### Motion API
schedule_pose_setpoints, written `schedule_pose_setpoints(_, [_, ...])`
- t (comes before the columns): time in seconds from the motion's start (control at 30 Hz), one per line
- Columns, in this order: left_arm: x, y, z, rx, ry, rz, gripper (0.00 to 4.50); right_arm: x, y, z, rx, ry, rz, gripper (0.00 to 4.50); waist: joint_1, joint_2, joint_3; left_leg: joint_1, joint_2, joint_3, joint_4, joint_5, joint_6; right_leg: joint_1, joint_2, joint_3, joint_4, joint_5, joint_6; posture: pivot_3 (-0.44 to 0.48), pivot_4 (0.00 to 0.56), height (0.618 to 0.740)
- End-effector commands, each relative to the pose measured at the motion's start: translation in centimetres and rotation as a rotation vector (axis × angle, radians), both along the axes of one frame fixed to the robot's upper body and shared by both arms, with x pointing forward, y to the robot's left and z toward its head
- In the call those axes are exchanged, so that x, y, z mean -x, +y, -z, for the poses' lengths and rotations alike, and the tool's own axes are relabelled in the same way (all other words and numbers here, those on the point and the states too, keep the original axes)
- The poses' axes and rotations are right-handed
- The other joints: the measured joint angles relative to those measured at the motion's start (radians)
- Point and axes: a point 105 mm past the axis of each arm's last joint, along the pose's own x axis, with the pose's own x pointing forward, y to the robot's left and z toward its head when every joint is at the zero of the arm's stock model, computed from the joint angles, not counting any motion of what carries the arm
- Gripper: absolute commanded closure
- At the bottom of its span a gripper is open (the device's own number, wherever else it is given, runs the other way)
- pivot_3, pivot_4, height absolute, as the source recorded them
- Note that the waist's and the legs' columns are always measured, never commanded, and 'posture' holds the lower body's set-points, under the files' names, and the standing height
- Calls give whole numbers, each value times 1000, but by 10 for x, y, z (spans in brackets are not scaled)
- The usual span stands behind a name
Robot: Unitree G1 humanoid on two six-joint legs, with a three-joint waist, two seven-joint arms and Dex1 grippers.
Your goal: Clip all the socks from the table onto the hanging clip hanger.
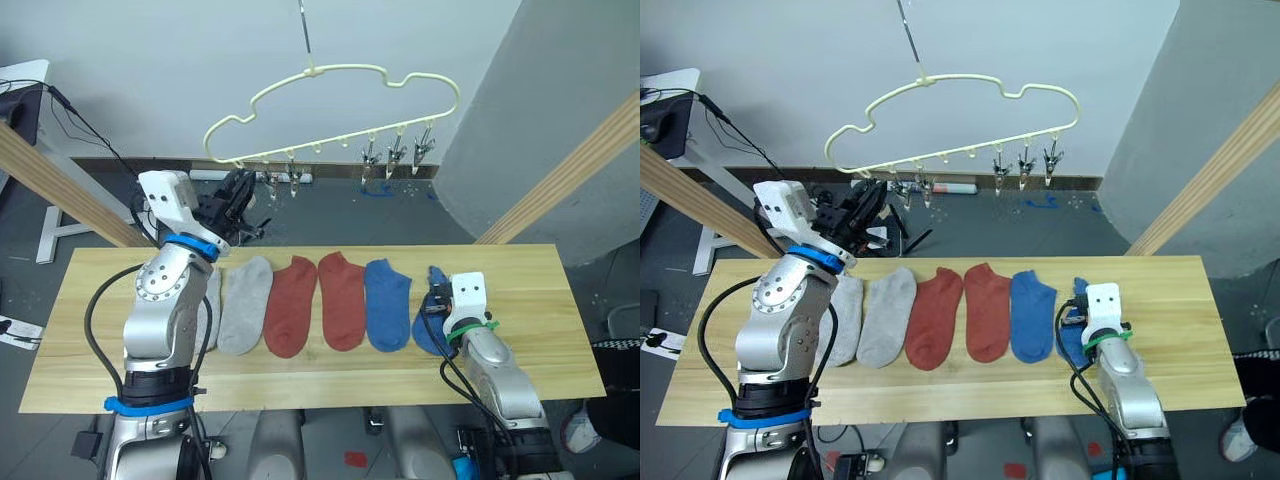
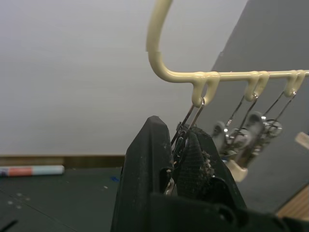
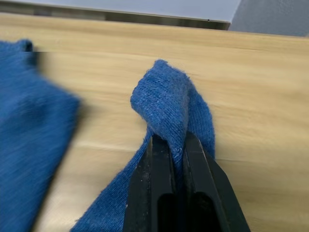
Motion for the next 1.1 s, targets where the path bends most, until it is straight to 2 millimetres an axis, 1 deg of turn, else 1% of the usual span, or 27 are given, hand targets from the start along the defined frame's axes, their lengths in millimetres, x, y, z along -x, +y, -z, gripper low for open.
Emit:
schedule_pose_setpoints(0.03, [9, 1, -10, 47, 33, 91, 4234, 6, 42, -50, 65, -152, -248, 4500, -8, 0, 1, 0, 0, 0, 0, 0, 0, 0, 0, 0, 0, 0, 0, -20, 405, 701])
schedule_pose_setpoints(0.1, [12, 1, -14, 92, 72, 144, 4234, 10, 71, -71, 93, -210, -386, 4500, -16, 0, 2, 0, 0, 0, 0, 0, -1, 0, 0, 0, 0, 0, 0, -21, 403, 701])
schedule_pose_setpoints(0.17, [13, 2, -17, 132, 105, 174, 4234, 11, 100, -85, 100, -250, -492, 4500, -18, 0, 4, 0, 1, -1, 0, 1, -1, -1, 1, -1, 1, 0, 0, -26, 398, 701])
schedule_pose_setpoints(0.27, [16, 0, -17, 174, 158, 214, 4234, 7, 137, -100, 108, -296, -593, 4500, -16, -1, 5, 0, 1, -2, -1, 1, -3, -1, 2, -1, 1, 0, 0, -24, 392, 701])
schedule_pose_setpoints(0.3, [17, -2, -18, 186, 175, 232, 4234, 3, 153, -104, 120, -314, -628, 4500, -16, -1, 6, -1, 2, -2, -1, 1, -3, -2, 2, -1, 0, 0, 0, -23, 391, 701])
schedule_pose_setpoints(0.37, [18, -5, -19, 203, 197, 251, 4234, -4, 178, -110, 132, -336, -667, 4500, -14, -1, 6, -4, 1, -2, 0, 2, -3, -4, 1, -1, 1, 0, 0, -18, 387, 701])
schedule_pose_setpoints(0.53, [19, -6, -22, 221, 214, 257, 4234, -12, 213, -116, 139, -360, -714, 4500, -7, -3, 6, -8, 0, -3, 1, 2, -3, -6, -2, -4, 0, 0, 0, -6, 381, 701])
schedule_pose_setpoints(0.6, [20, -7, -23, 221, 213, 256, 4234, -12, 221, -117, 130, -369, -724, 4500, -7, -3, 6, -9, 0, -3, 1, 2, -3, -6, -4, -4, 0, 1, -2, -6, 381, 701])
schedule_pose_setpoints(0.67, [20, -7, -22, 220, 212, 253, 4234, -10, 228, -123, 104, -393, -732, 4500, -7, -3, 6, -9, 0, -3, 1, 2, -3, -6, -5, -5, 0, 2, -4, 2, 375, 701])
schedule_pose_setpoints(0.73, [21, -6, -21, 216, 211, 247, 4234, -7, 231, -128, 88, -411, -737, 4500, -7, -3, 6, -10, 0, -3, 1, 1, -3, -6, -7, -5, 0, 2, -4, 2, 375, 701])
schedule_pose_setpoints(0.93, [20, -2, -18, 207, 200, 207, 4234, -3, 232, -144, 53, -462, -726, 4500, -8, -3, 6, -10, 0, -4, 1, 1, -3, -6, -6, -6, 1, 2, -2, 2, 371, 701])
schedule_pose_setpoints(1.1, [17, 0, -21, 197, 162, 173, 4234, -1, 231, -141, 62, -448, -725, 4500, -8, -3, 6, -10, 0, -4, 1, 1, -3, -6, -6, -6, 1, 2, -2, 2, 371, 701])
